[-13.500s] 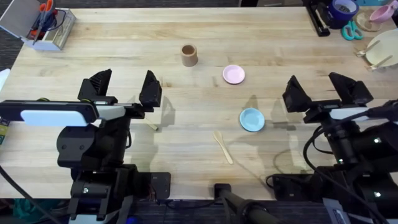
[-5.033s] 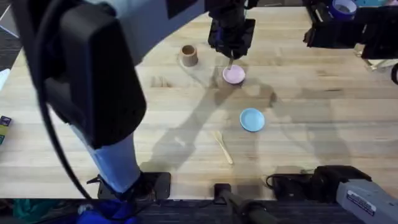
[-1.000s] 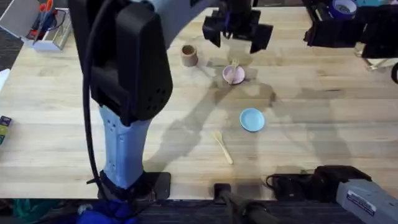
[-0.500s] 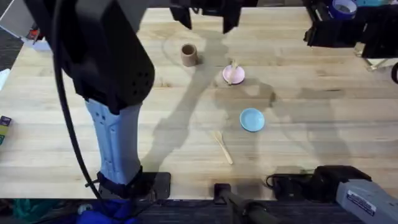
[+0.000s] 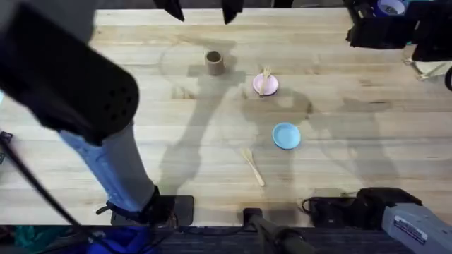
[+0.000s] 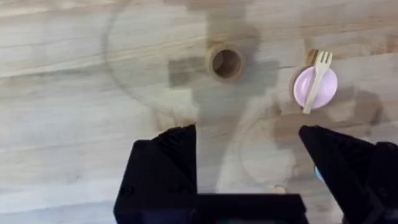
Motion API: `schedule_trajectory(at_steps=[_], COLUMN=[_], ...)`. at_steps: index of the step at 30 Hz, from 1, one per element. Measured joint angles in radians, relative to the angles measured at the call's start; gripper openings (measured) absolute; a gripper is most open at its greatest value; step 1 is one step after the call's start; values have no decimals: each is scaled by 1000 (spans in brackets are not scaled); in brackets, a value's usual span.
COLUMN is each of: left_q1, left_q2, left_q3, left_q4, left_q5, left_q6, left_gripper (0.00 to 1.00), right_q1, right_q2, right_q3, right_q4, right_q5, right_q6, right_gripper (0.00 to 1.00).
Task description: Pick up a utensil and set it on the pink plate, then put the other utensil in the container.
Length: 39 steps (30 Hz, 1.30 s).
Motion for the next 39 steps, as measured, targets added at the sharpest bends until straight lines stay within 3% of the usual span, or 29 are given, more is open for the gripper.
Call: schedule_trajectory(at_steps=[6, 17, 25, 31, 35, 39], left_q1=[18, 27, 143, 183, 195, 196], left_q2=[-67, -349, -675, -811, -822, -822], left_q3=[-44, -434, -675, -822, -848, -849], left_q4=[-21, 65, 158, 191, 178, 163], left_q5=[0, -52, -76, -82, -86, -90], left_q6=[8, 44, 62, 75, 77, 78], left_gripper=[993, 993, 993, 993, 993, 993], right_q1=[0, 0, 0, 3, 53, 156], right_q2=[0, 0, 0, 1, 8, 16], right_q3=[0, 0, 0, 0, 0, 0], right_q4=[0, 8, 7, 3, -17, -57], right_q5=[0, 0, -1, -69, -97, -96], right_q6=[0, 1, 73, 136, 143, 128], right_gripper=[996, 996, 996, 996, 996, 996])
